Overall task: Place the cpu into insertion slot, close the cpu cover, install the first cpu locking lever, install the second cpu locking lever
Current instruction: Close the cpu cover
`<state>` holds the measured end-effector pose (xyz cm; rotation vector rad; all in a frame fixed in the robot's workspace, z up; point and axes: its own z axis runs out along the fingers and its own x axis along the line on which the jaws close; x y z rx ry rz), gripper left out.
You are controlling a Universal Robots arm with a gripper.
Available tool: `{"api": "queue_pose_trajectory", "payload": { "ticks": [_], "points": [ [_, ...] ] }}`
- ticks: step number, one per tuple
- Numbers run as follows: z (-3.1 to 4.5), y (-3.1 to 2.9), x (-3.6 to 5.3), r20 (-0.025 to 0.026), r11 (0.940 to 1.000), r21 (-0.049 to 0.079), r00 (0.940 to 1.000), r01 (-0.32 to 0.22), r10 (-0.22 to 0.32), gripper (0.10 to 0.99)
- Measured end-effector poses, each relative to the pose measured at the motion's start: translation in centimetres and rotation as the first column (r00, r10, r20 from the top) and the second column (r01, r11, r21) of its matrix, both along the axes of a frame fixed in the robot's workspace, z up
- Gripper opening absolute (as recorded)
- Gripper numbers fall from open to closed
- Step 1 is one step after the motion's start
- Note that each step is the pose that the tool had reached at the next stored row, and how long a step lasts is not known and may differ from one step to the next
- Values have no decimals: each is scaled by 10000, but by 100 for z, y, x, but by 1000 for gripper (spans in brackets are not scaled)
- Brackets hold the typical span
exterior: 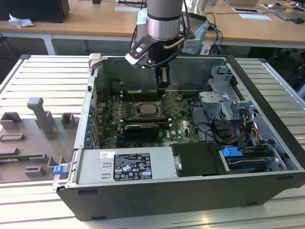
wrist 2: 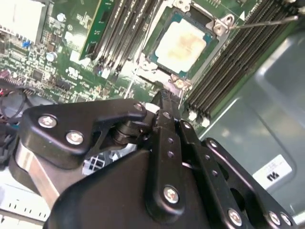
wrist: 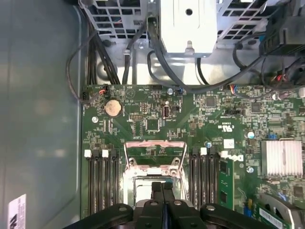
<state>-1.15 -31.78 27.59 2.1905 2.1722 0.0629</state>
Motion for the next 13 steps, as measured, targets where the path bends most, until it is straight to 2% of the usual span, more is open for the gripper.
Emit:
{"api": "queue_pose_trajectory", "payload": {
  "ticks": [2,4,7,11,13],
  "points": [
    [11,0,17,-6,10000,-7,10000,0,0,106],
    [12,0,131,-53,10000,-7,10000,0,0,106],
    [11,0,249,-91,10000,-8,10000,0,0,106],
    [-18,1,316,-109,9998,-7,9997,-217,217,106],
    [-53,8,382,-123,9993,-7,9993,-361,361,106]
  ]
}}
